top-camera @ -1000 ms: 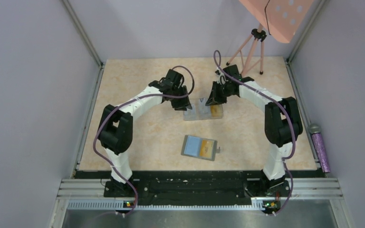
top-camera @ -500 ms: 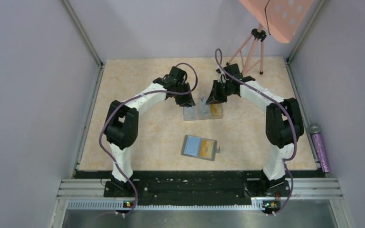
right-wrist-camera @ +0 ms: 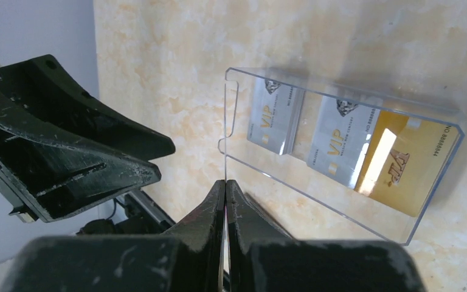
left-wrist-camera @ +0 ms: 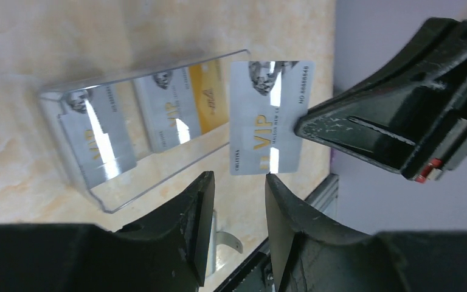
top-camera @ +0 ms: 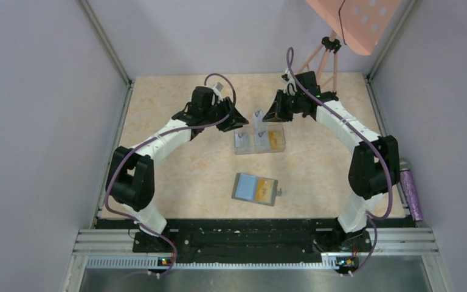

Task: Put the credit cards into the card holder
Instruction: Pick up the credit card from the storage box, then insert the credit card into the card holder.

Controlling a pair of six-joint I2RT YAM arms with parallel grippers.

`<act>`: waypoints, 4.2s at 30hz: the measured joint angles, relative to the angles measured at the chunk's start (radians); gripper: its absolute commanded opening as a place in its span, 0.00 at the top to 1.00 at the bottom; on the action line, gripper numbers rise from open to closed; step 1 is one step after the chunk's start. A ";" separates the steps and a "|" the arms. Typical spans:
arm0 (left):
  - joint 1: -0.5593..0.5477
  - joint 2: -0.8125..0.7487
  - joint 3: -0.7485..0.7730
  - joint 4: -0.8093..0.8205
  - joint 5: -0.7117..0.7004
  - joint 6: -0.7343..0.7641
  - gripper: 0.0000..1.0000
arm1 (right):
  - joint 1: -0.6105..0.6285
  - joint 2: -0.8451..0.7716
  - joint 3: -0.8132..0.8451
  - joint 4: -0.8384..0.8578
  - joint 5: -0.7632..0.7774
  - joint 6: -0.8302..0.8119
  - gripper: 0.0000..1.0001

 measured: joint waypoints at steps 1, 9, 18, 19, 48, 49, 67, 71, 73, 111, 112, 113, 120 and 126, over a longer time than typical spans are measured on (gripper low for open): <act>0.002 -0.010 -0.021 0.045 0.025 -0.018 0.58 | -0.003 -0.005 0.000 0.000 -0.009 0.007 1.00; 0.007 -0.020 -0.117 0.299 0.154 -0.139 0.54 | -0.019 -0.054 -0.003 0.006 -0.098 0.067 1.00; 0.007 -0.020 -0.142 0.359 0.182 -0.167 0.54 | -0.020 -0.126 -0.060 0.056 -0.166 0.131 1.00; 0.007 -0.020 -0.147 0.373 0.186 -0.174 0.55 | -0.020 -0.129 -0.066 0.060 -0.172 0.136 1.00; 0.002 -0.122 -0.304 0.586 0.243 -0.272 1.00 | -0.034 -0.218 -0.270 0.203 -0.282 0.234 0.92; 0.002 -0.125 -0.304 0.589 0.243 -0.272 1.00 | -0.035 -0.221 -0.276 0.216 -0.288 0.240 0.89; -0.021 -0.188 -0.345 0.647 0.250 -0.291 1.00 | -0.039 -0.293 -0.459 0.519 -0.388 0.409 0.77; -0.040 -0.196 -0.365 0.648 0.250 -0.296 1.00 | -0.036 -0.328 -0.484 0.620 -0.414 0.457 0.76; -0.042 -0.200 -0.371 0.654 0.251 -0.303 1.00 | -0.036 -0.344 -0.502 0.663 -0.418 0.479 0.78; -0.124 -0.283 -0.824 0.237 0.063 -0.163 0.57 | -0.033 -0.553 -0.938 0.348 -0.255 0.223 1.00; -0.129 -0.269 -0.830 0.280 0.082 -0.177 0.58 | -0.033 -0.561 -0.956 0.348 -0.252 0.222 1.00; -0.141 -0.246 -0.837 0.343 0.095 -0.191 0.58 | -0.033 -0.571 -0.981 0.348 -0.250 0.221 1.00; -0.257 -0.131 -0.836 0.552 0.124 -0.279 0.63 | -0.033 -0.587 -1.029 0.352 -0.233 0.205 1.00; -0.304 -0.132 -0.838 0.565 0.084 -0.323 0.63 | -0.033 -0.582 -1.012 0.316 -0.176 0.139 1.00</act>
